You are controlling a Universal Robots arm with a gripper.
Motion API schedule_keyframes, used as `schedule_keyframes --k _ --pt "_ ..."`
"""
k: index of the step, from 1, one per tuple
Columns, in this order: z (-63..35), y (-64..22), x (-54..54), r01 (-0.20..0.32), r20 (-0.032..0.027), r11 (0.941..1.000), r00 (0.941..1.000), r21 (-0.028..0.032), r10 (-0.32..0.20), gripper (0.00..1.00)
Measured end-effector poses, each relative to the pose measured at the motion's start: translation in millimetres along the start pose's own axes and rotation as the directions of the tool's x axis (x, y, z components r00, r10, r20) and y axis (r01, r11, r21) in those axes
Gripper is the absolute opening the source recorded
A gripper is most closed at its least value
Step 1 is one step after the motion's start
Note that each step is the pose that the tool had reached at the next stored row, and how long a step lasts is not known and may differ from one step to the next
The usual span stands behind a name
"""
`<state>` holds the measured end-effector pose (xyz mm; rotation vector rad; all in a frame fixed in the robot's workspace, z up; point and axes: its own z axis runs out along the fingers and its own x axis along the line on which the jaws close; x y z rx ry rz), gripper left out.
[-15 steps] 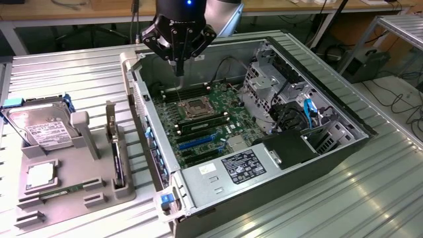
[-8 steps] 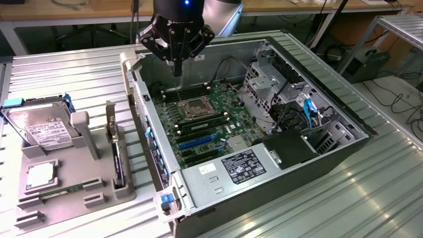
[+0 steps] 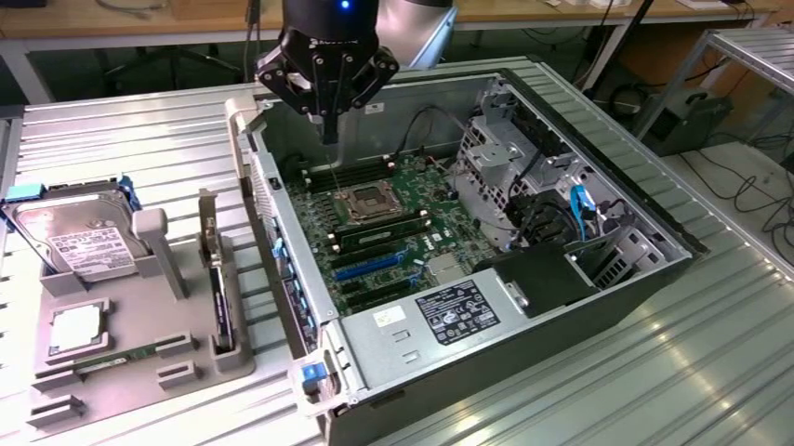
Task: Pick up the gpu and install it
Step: 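Reach for the gpu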
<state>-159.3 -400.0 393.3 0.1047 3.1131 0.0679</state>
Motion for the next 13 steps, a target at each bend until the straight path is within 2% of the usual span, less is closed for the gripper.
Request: schedule_keyframes --k 13 --pt "-0.2 -0.5 7.1 0.000 -0.0001 1.0000 1.0000 0.0000 0.000 0.11"
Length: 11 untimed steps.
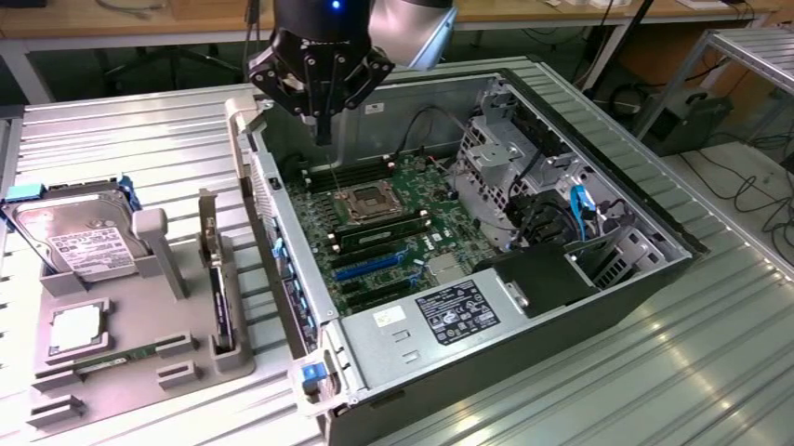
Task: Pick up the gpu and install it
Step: 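Reach for the gpu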
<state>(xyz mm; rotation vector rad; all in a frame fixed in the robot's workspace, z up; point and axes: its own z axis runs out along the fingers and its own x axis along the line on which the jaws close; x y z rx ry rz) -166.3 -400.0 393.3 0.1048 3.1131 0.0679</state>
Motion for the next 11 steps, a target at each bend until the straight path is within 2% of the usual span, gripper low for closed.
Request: schedule_keyframes --k 11 --pt "-0.1 -0.3 4.6 0.000 0.0000 1.0000 1.0000 0.0000 0.000 0.11"
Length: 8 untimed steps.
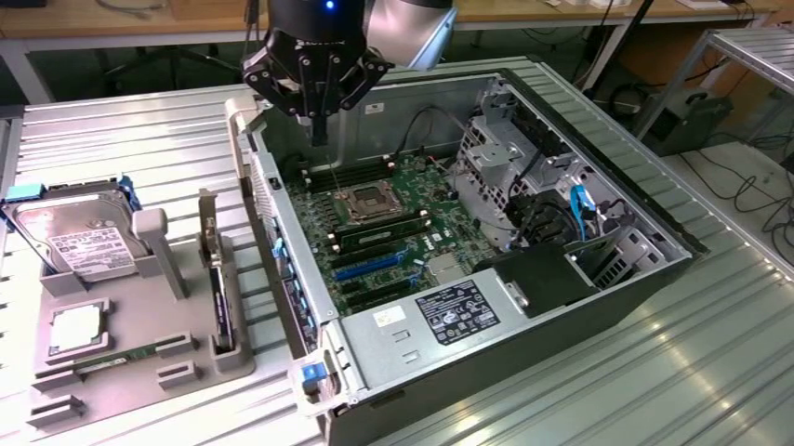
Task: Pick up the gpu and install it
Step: 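Reach for the gpu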
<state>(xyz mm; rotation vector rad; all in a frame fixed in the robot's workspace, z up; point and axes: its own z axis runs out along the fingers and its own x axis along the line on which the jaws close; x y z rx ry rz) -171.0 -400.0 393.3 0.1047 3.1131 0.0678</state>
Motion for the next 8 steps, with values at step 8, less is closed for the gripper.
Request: schedule_keyframes --k 8 --pt "-0.1 -0.2 3.6 0.000 0.0000 1.0000 1.0000 0.0000 0.000 0.11"
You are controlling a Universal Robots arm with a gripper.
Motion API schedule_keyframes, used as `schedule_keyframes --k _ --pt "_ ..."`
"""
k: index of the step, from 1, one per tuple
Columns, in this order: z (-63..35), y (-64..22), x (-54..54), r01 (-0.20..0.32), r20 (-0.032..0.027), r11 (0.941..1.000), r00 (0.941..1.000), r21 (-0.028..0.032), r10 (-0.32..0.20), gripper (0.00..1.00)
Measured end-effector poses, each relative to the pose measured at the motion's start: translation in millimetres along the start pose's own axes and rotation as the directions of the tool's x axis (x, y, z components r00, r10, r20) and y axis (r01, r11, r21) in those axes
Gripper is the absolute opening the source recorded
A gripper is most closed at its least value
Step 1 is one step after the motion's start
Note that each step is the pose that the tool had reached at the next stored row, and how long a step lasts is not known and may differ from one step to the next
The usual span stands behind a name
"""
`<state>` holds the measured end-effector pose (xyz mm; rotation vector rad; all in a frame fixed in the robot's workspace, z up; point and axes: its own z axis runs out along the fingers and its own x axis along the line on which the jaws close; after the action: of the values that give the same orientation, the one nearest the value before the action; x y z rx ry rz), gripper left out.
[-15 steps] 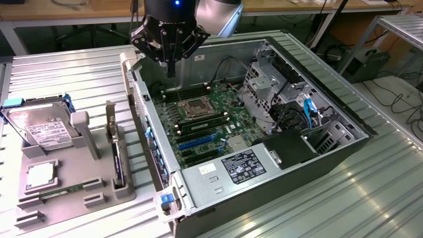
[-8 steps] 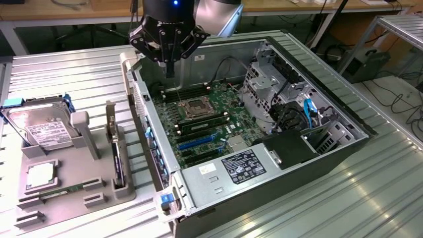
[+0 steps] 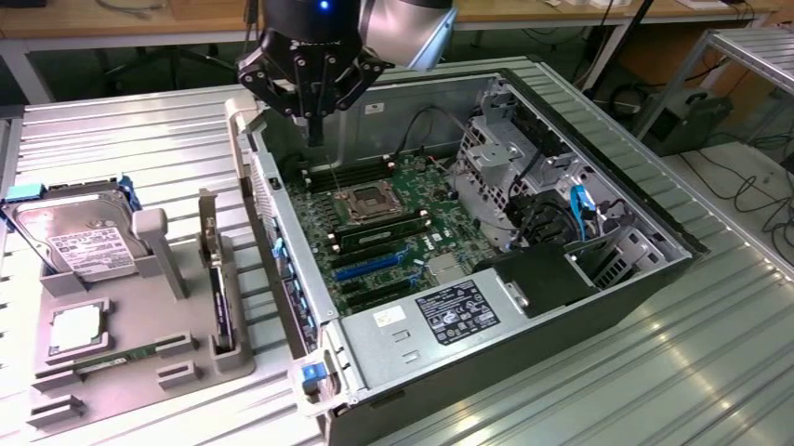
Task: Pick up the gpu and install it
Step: 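Reach for the gpu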
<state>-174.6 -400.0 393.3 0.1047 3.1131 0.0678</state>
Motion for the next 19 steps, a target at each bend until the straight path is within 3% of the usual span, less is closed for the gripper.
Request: schedule_keyframes --k 19 --pt "-0.2 -0.6 8.4 0.000 0.0000 1.0000 1.0000 0.0000 0.000 0.11"
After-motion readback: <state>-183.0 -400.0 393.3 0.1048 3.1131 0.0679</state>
